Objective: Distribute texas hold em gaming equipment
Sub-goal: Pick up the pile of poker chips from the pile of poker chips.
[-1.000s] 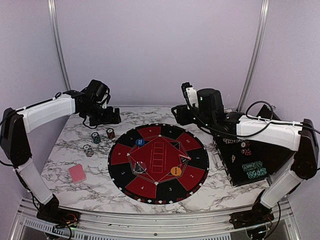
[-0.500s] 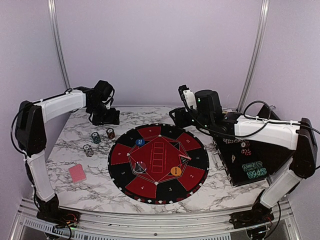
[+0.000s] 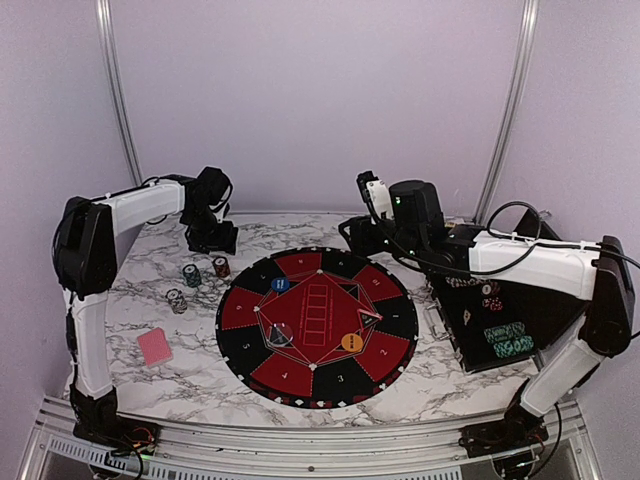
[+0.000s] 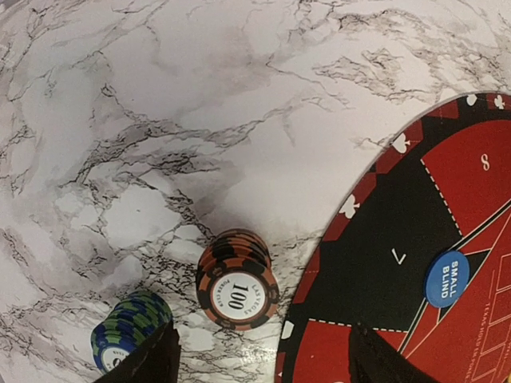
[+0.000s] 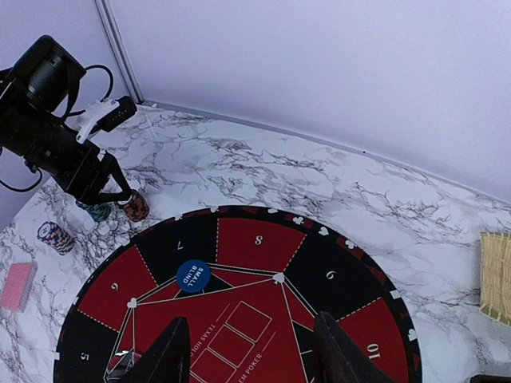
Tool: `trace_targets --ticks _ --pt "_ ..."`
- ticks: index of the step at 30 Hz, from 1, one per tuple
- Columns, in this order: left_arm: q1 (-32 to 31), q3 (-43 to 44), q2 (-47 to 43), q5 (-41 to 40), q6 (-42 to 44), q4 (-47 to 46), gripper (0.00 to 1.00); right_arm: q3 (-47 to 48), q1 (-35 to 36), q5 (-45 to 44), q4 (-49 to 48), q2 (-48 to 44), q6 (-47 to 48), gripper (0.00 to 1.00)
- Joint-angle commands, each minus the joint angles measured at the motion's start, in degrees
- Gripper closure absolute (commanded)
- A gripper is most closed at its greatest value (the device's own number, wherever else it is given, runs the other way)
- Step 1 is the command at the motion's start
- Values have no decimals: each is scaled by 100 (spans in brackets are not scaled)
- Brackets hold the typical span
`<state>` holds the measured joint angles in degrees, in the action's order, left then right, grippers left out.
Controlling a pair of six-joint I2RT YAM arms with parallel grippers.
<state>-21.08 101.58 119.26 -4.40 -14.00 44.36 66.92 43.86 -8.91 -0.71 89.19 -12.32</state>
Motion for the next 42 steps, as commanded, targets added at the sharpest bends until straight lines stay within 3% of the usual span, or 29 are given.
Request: trace_targets --ticks 1,42 --pt "92 302 264 93 232 330 27 52 -32 -28 45 98 -108 49" --pt "218 691 1037 -32 515 517 45 -12 -42 -206 348 191 -212 49"
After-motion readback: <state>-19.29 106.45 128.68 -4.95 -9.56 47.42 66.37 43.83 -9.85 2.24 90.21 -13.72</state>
